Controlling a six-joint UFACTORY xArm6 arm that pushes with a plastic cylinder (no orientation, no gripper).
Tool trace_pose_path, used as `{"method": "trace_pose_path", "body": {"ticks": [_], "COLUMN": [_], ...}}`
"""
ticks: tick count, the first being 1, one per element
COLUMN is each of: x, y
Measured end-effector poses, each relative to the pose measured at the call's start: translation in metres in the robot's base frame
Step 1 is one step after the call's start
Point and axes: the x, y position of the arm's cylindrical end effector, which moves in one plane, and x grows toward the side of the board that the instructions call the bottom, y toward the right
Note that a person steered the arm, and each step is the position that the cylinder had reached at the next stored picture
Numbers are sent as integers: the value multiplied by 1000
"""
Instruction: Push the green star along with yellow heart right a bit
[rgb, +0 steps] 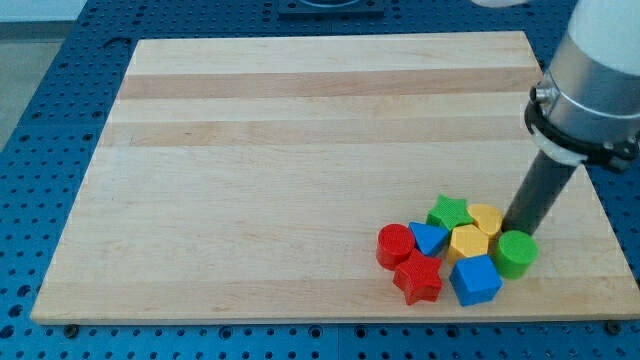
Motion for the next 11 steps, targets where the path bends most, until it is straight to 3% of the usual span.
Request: {"method": "trace_pose_path", "body": {"ticks": [2, 4, 5, 7, 11], "x": [28, -61, -77, -66, -46], "y": [0, 5, -33, -89, -75]}}
